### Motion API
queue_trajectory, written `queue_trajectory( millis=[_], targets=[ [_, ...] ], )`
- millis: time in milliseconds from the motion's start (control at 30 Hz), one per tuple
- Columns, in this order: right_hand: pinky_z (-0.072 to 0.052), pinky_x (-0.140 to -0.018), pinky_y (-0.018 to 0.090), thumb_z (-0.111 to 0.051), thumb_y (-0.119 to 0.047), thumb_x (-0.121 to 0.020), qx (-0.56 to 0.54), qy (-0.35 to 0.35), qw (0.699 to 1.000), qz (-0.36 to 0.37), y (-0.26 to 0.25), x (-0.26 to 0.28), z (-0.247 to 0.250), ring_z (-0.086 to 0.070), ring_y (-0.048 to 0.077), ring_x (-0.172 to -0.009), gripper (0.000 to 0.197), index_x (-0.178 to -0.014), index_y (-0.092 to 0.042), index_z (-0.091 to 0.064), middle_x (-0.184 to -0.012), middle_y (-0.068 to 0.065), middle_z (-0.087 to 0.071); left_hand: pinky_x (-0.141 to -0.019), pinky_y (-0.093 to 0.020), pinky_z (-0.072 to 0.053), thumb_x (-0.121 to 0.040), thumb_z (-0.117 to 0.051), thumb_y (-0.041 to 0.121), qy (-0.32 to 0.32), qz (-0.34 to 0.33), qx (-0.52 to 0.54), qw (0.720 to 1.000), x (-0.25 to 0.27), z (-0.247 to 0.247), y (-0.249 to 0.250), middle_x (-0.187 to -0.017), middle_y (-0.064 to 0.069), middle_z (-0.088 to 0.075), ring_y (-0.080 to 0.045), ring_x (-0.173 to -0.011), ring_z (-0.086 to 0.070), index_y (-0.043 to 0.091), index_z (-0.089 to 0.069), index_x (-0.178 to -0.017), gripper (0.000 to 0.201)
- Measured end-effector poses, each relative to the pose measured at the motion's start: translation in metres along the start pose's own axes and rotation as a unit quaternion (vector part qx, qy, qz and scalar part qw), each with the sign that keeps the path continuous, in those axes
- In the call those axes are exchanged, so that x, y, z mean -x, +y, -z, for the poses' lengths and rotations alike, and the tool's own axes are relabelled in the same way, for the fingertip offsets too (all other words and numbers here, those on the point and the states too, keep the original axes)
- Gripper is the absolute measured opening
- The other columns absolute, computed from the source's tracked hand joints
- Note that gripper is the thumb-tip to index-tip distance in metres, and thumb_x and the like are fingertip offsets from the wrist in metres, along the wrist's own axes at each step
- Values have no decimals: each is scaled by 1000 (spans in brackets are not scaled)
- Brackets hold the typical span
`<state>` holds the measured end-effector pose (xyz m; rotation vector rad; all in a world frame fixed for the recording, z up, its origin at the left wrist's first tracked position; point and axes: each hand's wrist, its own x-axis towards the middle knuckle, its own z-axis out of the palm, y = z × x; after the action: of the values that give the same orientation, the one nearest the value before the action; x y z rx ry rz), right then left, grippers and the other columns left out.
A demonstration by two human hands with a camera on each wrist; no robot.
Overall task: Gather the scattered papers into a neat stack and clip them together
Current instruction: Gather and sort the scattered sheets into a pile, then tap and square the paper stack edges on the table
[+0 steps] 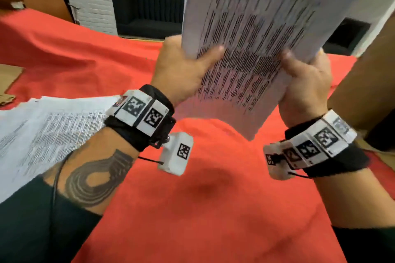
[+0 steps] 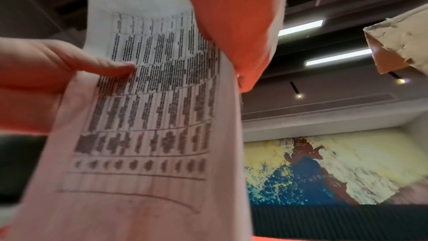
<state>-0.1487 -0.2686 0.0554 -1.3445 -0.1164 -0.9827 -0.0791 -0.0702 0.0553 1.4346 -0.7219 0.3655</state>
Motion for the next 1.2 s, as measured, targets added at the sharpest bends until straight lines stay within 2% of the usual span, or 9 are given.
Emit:
queue_trajectory(
  millis=[133, 233, 300, 433, 567, 767, 900, 1033, 1200],
  targets=[
    [-56, -92, 33, -59, 9, -83, 95, -48, 991, -77, 43, 40, 19, -69, 15, -103, 45, -128, 6, -57, -113, 5, -72, -72, -23, -56, -84, -85, 19, -32, 127, -33, 991, 35, 13, -51, -75, 14, -75, -2, -68, -68, 18, -77, -90, 10],
    [-56, -87, 31, -56, 20, -81, 144, -68, 976, -146, 71, 62, 30, -72, 14, -102, 48, -122, -2, -63, -108, -3, -76, -71, -42, -55, -71, -87, 43, -63, 220, -72, 971, 58, 20, -86, -84, -12, -72, -17, -70, -61, -8, -72, -97, 59],
    [-58, -88, 32, -54, 24, -80, 159, -83, 970, -162, 76, 61, 29, -72, 16, -106, 51, -122, -4, -63, -111, -1, -76, -85, -53, -60, -76, -85, 37, -75, 224, -106, 966, 56, 27, -92, -95, -17, -78, -25, -80, -71, -3, -74, -99, 47],
    [-60, -90, 48, -55, 23, -83, 178, -180, 947, -197, 68, 54, -8, -71, 29, -110, 49, -127, 0, -58, -120, 14, -73, -66, -39, -57, -77, -77, 53, -82, 227, -209, 948, 32, 62, -69, -72, -4, -72, -27, -64, -68, 4, -71, -84, 49],
    [-58, -47, 37, -64, 16, -84, 212, -300, 891, -266, 71, 69, -74, -73, 16, -70, 43, -117, -11, -60, -94, 6, -77, -58, -26, -43, -96, -68, 31, -80, 233, -332, 911, 25, 142, -55, -71, 2, -63, -17, -62, -58, 14, -68, -90, 18],
    [-55, -45, 32, -69, 15, -82, 227, -428, 805, -343, 109, 114, -191, -67, 18, -53, 34, -103, -12, -62, -84, 7, -70, -82, -36, -56, -96, -69, 34, -69, 318, -486, 811, 61, 283, -49, -99, -6, -76, -28, -93, -71, 13, -74, -109, 25],
    [-64, -70, 51, -84, -7, -62, 350, -442, 754, -337, 140, 141, -237, -73, 31, -79, 34, -84, -18, -60, -90, 9, -73, -71, -31, -49, -99, -63, 43, -179, 410, -562, 696, 81, 332, -51, -105, -14, -72, -31, -90, -67, 6, -64, -101, 37],
    [-49, -60, 26, -89, -22, -67, 456, -463, 682, -335, 148, 147, -244, -66, 21, -85, 40, -94, -17, -60, -91, 0, -68, -78, -27, -53, -94, -54, 67, -219, 454, -604, 617, 88, 373, -52, -114, -14, -75, -21, -79, -66, 1, -68, -120, 73],
    [-41, -50, 24, -84, -17, -79, 421, -444, 689, -388, 130, 148, -254, -58, 14, -66, 22, -80, -12, -62, -75, -1, -62, -80, -31, -42, -87, -24, 85, -234, 496, -642, 537, 100, 389, -55, -105, -14, -66, -25, -82, -58, 5, -60, -83, 88]
  ],
)
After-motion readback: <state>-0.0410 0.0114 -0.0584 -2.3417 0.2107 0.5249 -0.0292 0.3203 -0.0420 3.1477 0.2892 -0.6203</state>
